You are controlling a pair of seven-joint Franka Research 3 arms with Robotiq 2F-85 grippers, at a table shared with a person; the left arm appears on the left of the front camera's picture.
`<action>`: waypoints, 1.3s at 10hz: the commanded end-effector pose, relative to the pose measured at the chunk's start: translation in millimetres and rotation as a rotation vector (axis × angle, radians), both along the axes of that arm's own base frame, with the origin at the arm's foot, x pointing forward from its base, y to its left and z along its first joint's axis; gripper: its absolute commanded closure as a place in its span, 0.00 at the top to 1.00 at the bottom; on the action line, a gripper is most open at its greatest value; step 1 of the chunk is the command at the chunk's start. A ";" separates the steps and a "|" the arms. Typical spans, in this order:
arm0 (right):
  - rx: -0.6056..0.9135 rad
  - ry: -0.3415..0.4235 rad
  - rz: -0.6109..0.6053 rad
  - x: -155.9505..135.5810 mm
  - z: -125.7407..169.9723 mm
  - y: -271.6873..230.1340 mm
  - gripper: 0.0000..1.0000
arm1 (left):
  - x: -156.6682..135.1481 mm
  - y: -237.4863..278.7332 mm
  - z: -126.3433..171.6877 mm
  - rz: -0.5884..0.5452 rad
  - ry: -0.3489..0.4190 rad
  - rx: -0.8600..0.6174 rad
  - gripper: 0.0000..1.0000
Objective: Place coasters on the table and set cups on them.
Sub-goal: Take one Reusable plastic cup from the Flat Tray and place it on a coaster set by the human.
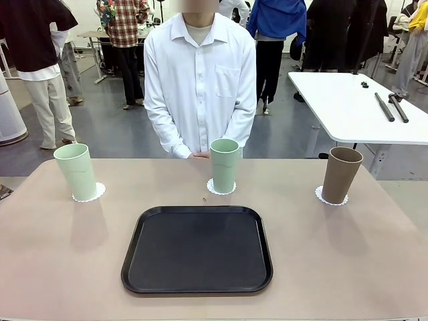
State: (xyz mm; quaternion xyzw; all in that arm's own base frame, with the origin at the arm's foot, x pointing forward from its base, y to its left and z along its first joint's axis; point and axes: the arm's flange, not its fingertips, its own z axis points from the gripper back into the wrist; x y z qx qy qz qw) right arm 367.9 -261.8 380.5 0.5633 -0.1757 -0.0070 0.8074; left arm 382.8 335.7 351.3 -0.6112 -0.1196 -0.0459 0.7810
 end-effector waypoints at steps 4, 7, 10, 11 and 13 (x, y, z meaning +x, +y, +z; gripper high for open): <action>0.021 0.038 0.045 15.1 -21.1 7.2 1.00 | -0.6 0.3 2.3 0.005 0.008 0.010 1.00; 0.007 0.028 0.037 19.1 -22.5 10.4 1.00 | -0.6 0.3 2.3 0.005 0.008 0.010 1.00; 0.021 0.050 0.047 14.6 -23.9 13.8 1.00 | -0.6 0.3 2.3 0.005 0.008 0.010 1.00; 0.021 0.050 0.047 14.6 -23.9 13.8 1.00 | -0.6 0.3 2.3 0.005 0.008 0.010 1.00; 0.021 0.050 0.047 14.6 -23.9 13.8 1.00 | -0.6 0.3 2.3 0.005 0.008 0.010 1.00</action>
